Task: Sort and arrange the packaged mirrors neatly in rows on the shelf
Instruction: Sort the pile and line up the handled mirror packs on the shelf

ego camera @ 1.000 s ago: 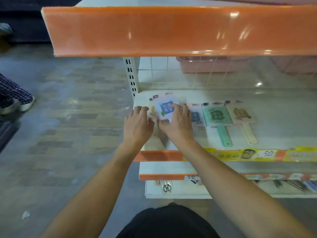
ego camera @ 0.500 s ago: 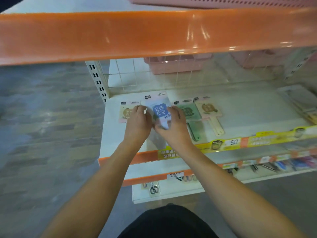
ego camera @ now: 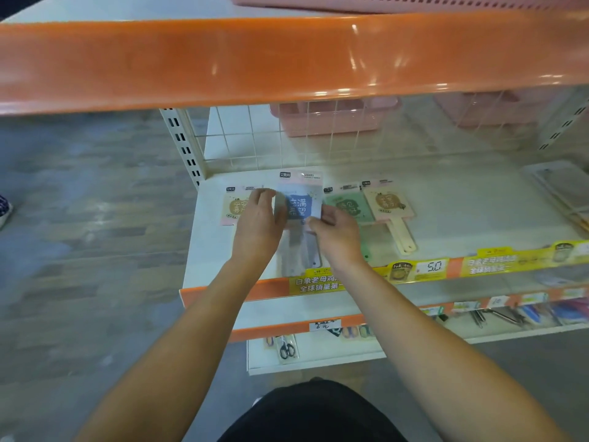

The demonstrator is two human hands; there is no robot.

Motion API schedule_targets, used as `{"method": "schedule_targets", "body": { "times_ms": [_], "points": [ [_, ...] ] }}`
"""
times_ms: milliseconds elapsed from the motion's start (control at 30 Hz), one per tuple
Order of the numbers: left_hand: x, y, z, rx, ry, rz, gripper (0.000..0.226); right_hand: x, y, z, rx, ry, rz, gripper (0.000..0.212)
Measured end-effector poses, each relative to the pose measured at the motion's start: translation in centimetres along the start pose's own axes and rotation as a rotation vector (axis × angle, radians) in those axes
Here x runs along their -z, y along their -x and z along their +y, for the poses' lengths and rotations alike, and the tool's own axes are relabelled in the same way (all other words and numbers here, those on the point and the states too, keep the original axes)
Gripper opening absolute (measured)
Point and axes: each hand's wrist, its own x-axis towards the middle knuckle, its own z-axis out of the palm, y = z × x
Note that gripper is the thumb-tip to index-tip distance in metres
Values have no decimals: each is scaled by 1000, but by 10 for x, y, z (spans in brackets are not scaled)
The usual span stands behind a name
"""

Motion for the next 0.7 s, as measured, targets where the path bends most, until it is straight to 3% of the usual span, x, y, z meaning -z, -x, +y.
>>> {"method": "schedule_targets", "body": {
  "times_ms": [67, 167, 267, 467, 533, 633, 700],
  "points": [
    [2, 0, 3, 36, 104, 4, 30, -3, 2, -3, 121, 107, 36, 21],
    [8, -2, 18, 270, 535, -60, 27, -10, 9, -6, 443, 247, -37, 31],
    [13, -8, 17, 287, 584, -33, 46, -14, 10, 1, 637, 360, -93, 34],
    [13, -2, 20, 226, 483, -31, 45, -10, 6, 4, 458, 259, -218, 22],
    [13, -2, 25, 275, 469, -65, 53, -12, 8, 1, 336, 212, -265, 29],
    [14, -2, 25, 316, 581, -130, 48, -13, 3, 1, 174, 120, -122, 29],
    [13, -5, 17, 259, 406, -82, 32, -9, -3, 0, 82, -22, -80, 20]
  ]
}}
